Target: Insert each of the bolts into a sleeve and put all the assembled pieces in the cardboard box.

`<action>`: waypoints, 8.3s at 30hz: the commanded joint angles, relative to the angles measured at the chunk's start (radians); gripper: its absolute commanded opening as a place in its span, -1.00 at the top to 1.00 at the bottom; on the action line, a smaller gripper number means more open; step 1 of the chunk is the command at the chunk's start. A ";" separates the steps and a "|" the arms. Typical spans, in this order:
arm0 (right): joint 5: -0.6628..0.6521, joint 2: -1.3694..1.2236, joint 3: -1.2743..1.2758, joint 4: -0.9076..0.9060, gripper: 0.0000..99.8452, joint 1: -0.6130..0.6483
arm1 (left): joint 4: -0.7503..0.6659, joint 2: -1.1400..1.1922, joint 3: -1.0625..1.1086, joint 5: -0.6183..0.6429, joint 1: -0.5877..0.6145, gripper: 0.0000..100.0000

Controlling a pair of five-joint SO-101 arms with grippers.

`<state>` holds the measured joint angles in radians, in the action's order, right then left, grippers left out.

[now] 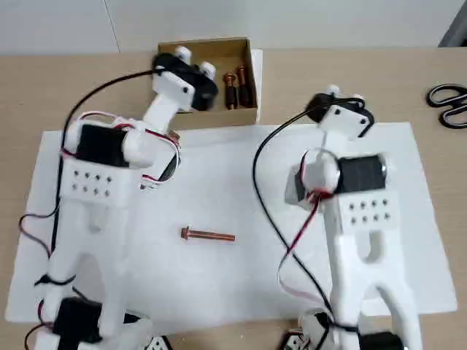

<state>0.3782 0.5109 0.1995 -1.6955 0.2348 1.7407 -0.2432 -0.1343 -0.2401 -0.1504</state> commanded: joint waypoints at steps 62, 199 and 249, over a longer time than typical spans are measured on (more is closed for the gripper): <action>-0.437 1.001 0.888 0.700 0.99 0.568 | -0.612 -0.937 0.777 0.961 -0.338 0.99; -0.371 0.869 0.922 0.687 0.99 -0.374 | 0.012 0.226 0.199 0.356 -0.198 0.99; -0.376 0.871 0.959 0.688 0.99 -0.372 | -0.034 0.446 0.242 0.261 -0.373 0.76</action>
<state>0.0100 1.3779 1.1630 -1.0157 -0.1320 1.7300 0.1972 0.1128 0.0299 -0.5217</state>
